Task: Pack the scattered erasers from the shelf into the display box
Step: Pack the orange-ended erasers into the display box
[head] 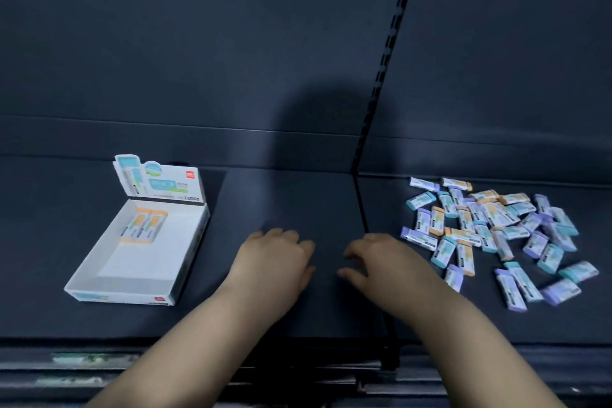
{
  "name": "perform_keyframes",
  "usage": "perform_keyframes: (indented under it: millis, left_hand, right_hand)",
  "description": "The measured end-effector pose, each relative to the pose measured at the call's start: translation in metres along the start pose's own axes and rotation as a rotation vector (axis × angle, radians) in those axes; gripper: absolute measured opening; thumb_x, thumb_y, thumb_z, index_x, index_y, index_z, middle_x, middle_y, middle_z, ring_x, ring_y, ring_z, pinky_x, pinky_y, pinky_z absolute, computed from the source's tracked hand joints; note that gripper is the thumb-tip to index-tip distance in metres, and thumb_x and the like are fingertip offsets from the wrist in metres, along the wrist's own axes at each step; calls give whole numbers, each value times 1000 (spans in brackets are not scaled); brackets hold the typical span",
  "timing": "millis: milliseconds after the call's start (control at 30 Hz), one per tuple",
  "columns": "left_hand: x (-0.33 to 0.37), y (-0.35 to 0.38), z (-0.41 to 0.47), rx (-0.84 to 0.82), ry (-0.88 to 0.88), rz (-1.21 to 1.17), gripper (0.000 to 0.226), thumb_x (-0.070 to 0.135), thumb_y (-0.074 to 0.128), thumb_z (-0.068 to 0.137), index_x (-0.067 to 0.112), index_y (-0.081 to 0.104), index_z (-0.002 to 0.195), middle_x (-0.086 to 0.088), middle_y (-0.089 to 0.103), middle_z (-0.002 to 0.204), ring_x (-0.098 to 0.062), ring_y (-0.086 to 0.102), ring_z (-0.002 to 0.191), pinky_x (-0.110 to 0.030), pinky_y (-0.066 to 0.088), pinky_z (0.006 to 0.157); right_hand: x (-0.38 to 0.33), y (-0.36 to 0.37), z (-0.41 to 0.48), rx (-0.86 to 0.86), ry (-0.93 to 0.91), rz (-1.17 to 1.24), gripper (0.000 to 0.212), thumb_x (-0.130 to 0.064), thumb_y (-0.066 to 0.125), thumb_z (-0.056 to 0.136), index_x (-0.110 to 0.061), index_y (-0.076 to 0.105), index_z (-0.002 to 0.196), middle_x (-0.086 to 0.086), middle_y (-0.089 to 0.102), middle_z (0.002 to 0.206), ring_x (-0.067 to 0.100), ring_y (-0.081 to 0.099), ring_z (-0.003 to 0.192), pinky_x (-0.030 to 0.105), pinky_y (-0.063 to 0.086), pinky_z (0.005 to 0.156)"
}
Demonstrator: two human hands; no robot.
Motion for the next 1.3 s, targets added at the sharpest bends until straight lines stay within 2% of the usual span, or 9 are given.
perform_keyframes:
  millis: [333,467,767,833,900,1000,1133,1233,1300]
  left_hand:
    - [14,-4,10,52,160,-104,47,38,33,99,24,30,144,3,49,129,-17,45,117,-28,36,95]
    - [25,9,9,20,188,-95,47,38,34,99,25,31,143,3,49,129,-17,46,118,-28,35,96]
    - [88,10,36,37,218,-73,41,38,35,98,25,41,136,3,51,122,-18,47,114,-29,38,91]
    - [111,8,49,60,186,-53,38,39,42,96,24,49,130,2,55,116,-19,52,109,-30,41,86]
    - [137,5,61,89,184,-66,29,39,62,82,22,68,105,2,65,92,-19,63,86,-30,49,69]
    - [173,9,81,118,179,-76,19,40,69,61,24,71,71,5,63,63,-18,63,57,-24,47,48]
    - [207,15,96,101,90,-51,27,38,82,54,24,71,74,3,62,66,-21,64,60,-30,50,50]
    - [221,21,97,38,12,-55,31,40,80,59,24,73,84,3,62,72,-20,64,67,-32,51,58]
    - [226,22,98,32,0,-34,36,42,84,49,25,74,79,5,60,67,-17,63,60,-28,49,52]
  right_hand:
    - [20,-5,-25,45,230,56,29,-42,54,89,-23,58,111,0,56,108,20,52,108,28,43,83]
    - [35,0,-39,92,285,126,25,-38,56,88,-23,60,107,-1,56,103,19,53,103,29,46,82]
    - [124,-17,-57,144,342,154,26,-28,56,90,-24,60,115,-1,56,112,20,54,107,33,46,88]
    - [152,-26,-61,127,336,121,27,-26,54,90,-25,59,117,0,55,116,20,52,110,32,45,90]
    - [182,-35,-65,114,320,107,28,-25,54,90,-24,59,118,1,55,114,21,52,110,32,45,90]
    - [223,-43,-71,113,303,108,24,-24,55,90,-22,61,113,2,56,108,22,54,104,31,45,83]
    - [268,-47,-72,69,287,102,32,-28,57,90,-21,59,121,3,56,115,21,54,106,30,45,86]
    - [281,-47,-63,43,230,138,40,-35,58,89,-21,54,127,2,57,113,19,54,103,28,44,86]
    - [279,-43,-55,15,181,186,49,-39,59,88,-23,48,132,0,56,107,18,54,98,27,42,82]
Point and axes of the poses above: each hand's wrist, its own z-axis towards the middle knuckle, its own y-axis out of the palm, x = y × z, the point moved 5 cm from there along z, towards the middle knuckle
